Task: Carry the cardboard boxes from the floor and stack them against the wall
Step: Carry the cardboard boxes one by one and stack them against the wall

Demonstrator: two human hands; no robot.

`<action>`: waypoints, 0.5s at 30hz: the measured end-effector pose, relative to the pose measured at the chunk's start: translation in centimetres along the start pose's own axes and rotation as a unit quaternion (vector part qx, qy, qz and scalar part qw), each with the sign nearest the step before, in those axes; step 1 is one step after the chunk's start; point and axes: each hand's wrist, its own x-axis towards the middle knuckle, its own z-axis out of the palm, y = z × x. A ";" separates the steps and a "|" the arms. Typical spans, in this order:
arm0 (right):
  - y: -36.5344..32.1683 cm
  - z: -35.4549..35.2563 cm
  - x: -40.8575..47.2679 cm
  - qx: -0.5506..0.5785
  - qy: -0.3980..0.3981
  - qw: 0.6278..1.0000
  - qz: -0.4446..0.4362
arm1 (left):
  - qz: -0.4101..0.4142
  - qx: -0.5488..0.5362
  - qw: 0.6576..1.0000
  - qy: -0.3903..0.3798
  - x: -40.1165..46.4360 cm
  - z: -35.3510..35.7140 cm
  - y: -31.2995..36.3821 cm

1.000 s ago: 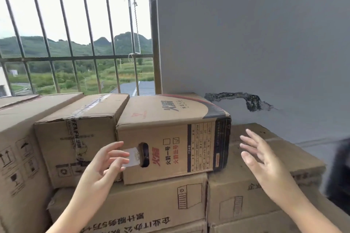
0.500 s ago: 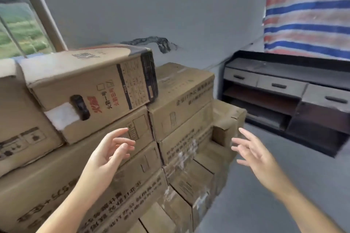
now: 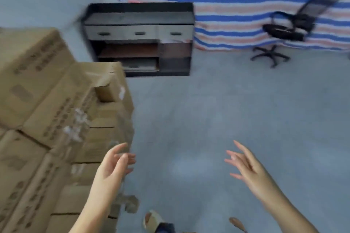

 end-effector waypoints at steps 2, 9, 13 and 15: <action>2.3 -4.6 -4.4 0.007 0.070 0.997 0.028 | -0.023 0.007 0.997 -0.072 -1.7 4.2 -1.2; 9.3 -16.5 -22.2 0.056 0.310 0.943 0.107 | -0.038 0.054 0.959 -0.275 -9.3 16.8 -2.2; 12.7 -18.4 -30.3 0.132 0.424 0.882 0.156 | -0.032 0.080 0.922 -0.378 -13.9 22.7 -1.5; 14.0 -18.6 -33.1 0.167 0.464 0.853 0.172 | -0.028 0.093 0.899 -0.427 -16.1 25.3 -1.1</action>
